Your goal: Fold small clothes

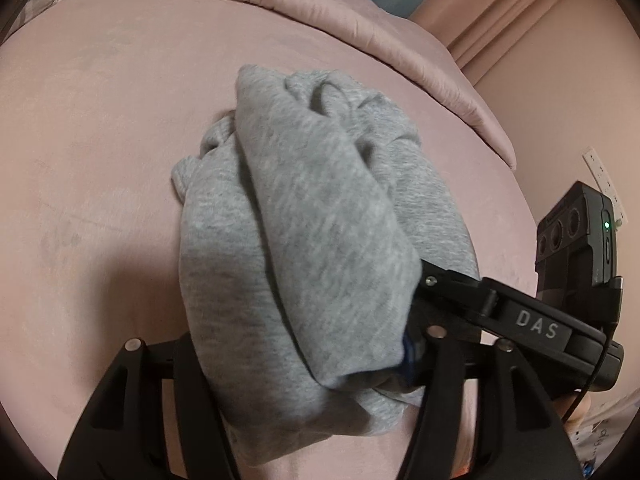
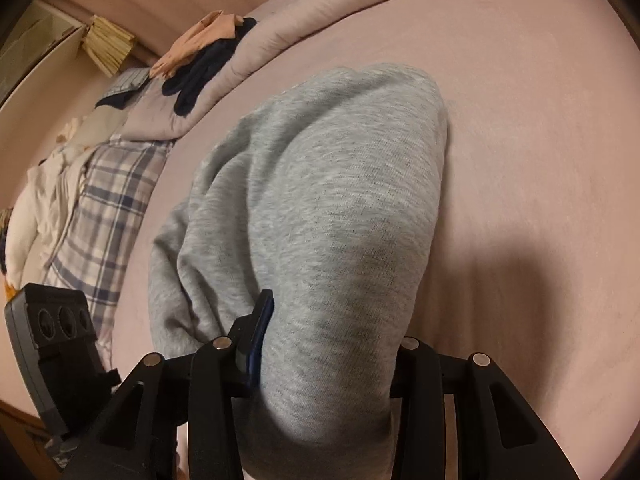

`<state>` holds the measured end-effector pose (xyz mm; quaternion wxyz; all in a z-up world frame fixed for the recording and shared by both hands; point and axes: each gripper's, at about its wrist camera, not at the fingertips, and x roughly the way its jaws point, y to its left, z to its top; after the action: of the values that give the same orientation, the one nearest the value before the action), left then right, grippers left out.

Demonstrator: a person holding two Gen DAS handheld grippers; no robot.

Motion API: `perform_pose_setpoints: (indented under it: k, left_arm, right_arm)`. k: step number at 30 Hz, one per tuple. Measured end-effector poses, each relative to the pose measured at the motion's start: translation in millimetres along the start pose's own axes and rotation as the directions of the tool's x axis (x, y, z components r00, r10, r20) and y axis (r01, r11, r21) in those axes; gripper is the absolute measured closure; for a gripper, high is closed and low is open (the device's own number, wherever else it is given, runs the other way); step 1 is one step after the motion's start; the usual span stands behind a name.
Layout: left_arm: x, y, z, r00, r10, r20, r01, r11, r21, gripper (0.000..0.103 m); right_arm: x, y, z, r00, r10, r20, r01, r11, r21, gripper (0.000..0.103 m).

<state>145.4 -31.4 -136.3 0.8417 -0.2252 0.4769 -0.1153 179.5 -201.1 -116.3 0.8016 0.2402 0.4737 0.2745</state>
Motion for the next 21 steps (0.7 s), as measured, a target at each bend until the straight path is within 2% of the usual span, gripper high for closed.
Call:
perform_pose_setpoints:
  k: [1, 2, 3, 5, 8, 9, 11, 12, 17, 21]
  left_arm:
    - [-1.0, 2.5, -0.3, 1.0, -0.005, -0.005, 0.005, 1.0, -0.015, 0.035]
    - [-3.2, 4.2, -0.1, 1.0, -0.005, -0.006, 0.005, 1.0, -0.024, 0.032]
    - [-7.5, 4.6, -0.9, 1.0, 0.0, -0.001, 0.0, 1.0, -0.027, 0.029]
    - [-20.6, 4.1, -3.2, 0.999, 0.025, 0.021, -0.025, 1.0, -0.017, 0.023]
    - [-50.6, -4.9, -3.1, 0.993, 0.087, 0.075, -0.089, 0.996, 0.022, 0.01]
    - [-61.1, -9.3, -3.1, 0.989, 0.115, 0.089, -0.119, 0.992, 0.04, 0.005]
    - [-85.0, -18.6, -4.5, 0.978, 0.153, 0.139, -0.165, 0.983, 0.079, 0.001]
    - [-95.1, -21.6, -6.2, 0.974, 0.159, 0.164, -0.175, 0.98, 0.092, 0.001]
    - [-144.6, -36.9, -16.0, 0.95, 0.185, 0.252, -0.222, 0.967, 0.128, 0.001]
    - [-162.6, -44.6, -29.2, 0.935, 0.209, 0.287, -0.255, 0.958, 0.134, 0.0]
  right_arm:
    - [-0.5, 0.1, 1.0, 1.0, -0.004, -0.002, 0.004, 1.0, 0.007, 0.062]
    - [-1.0, 0.3, 1.5, 1.0, -0.013, -0.006, 0.013, 1.0, 0.014, 0.057]
    - [-4.5, 1.2, 1.3, 0.999, -0.043, -0.009, 0.043, 0.999, 0.021, 0.047]
    - [-11.3, 6.8, 1.2, 0.994, -0.106, 0.006, 0.106, 0.994, -0.005, 0.04]
    - [-30.2, 19.0, -2.8, 0.984, -0.172, 0.048, 0.175, 0.982, -0.072, 0.037]
    - [-36.9, 22.3, -4.1, 0.98, -0.185, 0.068, 0.191, 0.978, -0.086, 0.033]
    - [-59.9, 31.3, -8.3, 0.97, -0.201, 0.133, 0.217, 0.969, -0.116, 0.025]
    - [-72.3, 36.7, -10.8, 0.966, -0.201, 0.165, 0.224, 0.966, -0.13, 0.02]
    - [-123.1, 58.7, -25.9, 0.935, -0.206, 0.288, 0.263, 0.948, -0.178, 0.01]
    - [-146.1, 69.4, -35.8, 0.908, -0.226, 0.352, 0.301, 0.937, -0.176, 0.009]
